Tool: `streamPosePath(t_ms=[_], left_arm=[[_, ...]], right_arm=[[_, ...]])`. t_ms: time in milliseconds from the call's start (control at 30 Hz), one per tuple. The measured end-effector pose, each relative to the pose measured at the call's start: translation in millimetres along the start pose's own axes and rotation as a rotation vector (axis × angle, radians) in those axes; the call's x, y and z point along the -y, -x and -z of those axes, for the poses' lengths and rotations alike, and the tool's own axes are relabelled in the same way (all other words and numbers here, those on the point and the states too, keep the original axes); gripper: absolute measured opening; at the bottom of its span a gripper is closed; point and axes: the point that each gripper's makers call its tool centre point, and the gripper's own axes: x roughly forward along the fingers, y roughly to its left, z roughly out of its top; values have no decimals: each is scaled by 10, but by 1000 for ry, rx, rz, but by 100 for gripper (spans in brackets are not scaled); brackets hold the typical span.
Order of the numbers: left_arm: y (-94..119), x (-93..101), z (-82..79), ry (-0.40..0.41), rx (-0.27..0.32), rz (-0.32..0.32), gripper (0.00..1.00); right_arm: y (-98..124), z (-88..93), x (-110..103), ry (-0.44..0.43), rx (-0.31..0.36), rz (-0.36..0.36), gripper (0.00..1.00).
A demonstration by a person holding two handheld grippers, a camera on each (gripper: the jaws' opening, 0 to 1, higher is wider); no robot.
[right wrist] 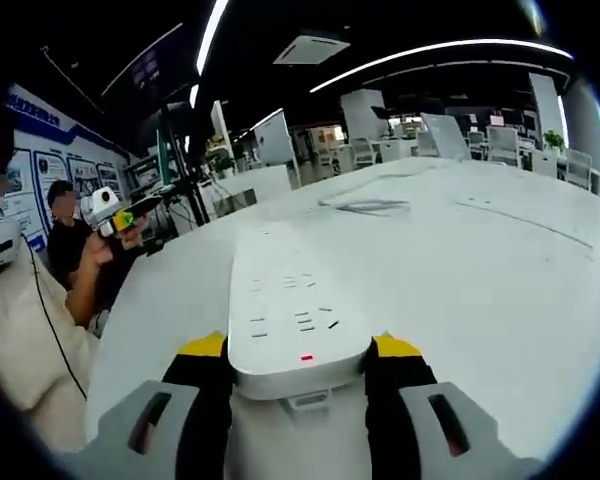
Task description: Pick up the power strip scattered on the table, fix it on the side mounting bracket of the table, and press the switch
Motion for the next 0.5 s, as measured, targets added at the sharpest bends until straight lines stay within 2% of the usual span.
streamPosePath(t_ms=[133, 333, 500], left_arm=[[-36, 32, 1, 12, -6, 12, 56], [-159, 39, 68, 130, -38, 50, 57], [-227, 108, 105, 139, -55, 76, 57]], right_arm=[[-1, 1, -20, -15, -1, 6, 48], [-31, 11, -83, -36, -18, 41, 48], [-43, 2, -129, -105, -19, 60, 48]])
